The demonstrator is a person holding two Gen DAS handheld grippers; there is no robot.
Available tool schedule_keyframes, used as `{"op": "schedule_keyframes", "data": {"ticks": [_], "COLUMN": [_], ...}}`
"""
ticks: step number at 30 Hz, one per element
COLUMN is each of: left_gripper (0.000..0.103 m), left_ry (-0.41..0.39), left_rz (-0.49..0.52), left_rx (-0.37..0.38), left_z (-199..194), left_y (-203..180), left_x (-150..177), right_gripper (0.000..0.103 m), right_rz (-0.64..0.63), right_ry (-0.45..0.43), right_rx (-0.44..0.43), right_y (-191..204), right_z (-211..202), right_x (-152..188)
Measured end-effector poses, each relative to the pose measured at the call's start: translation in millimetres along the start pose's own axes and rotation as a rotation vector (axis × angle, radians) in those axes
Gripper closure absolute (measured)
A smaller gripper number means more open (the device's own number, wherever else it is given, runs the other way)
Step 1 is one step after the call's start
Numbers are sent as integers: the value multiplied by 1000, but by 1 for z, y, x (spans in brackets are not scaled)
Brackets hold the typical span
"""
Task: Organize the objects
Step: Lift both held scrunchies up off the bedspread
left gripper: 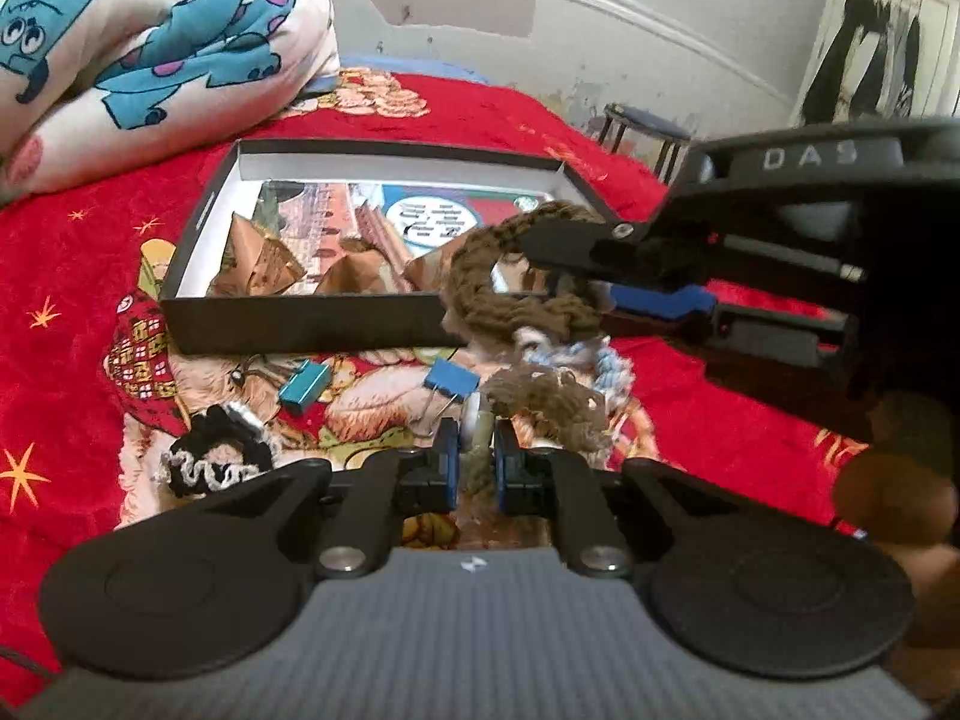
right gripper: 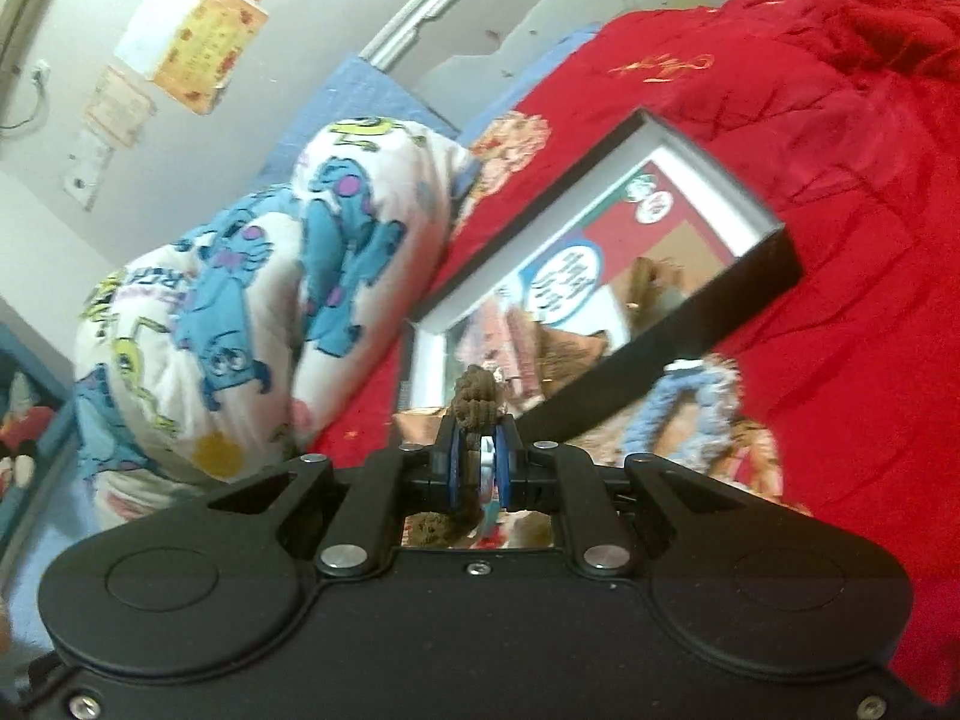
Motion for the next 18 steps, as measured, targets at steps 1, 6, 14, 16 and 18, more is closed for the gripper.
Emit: {"op": "schedule_keyframes", "data": {"ticks": [1, 6, 14, 16, 18], "left_gripper": [89, 89, 89, 89, 89], "left_ry": [-12, -60, -92, -109, -116], "left_rz": [-10, -37, -43, -41, -36], "left_rx": [10, 77, 64, 59, 59], "left_z": [-2, -10, -15, -18, -18], "left_y": [0, -2, 1, 3, 4], "left_x": [-2, -10, -16, -21, -24], "right_gripper": [90, 90, 90, 90, 90], "right_rz": [-9, -16, -6, -3, -8], "right_ry": [-1, 4, -24, -30, -37], "right_rx": [-7, -51, -113, -130, -141], "right_y": [2, 11, 17, 18, 19], "right_z": [0, 3, -5, -6, -8], "right_x": [0, 1, -7, -10, -13]}}
Point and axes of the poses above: each gripper's, at about its wrist camera, not at the fingertips, and z roughly the way its jaws point, y to its left, x to its underside, the point moved 6 cm from there along z, roughly the way its jaws point, and after that the axes turned 1 degree about -x, right-handed, at the moved point
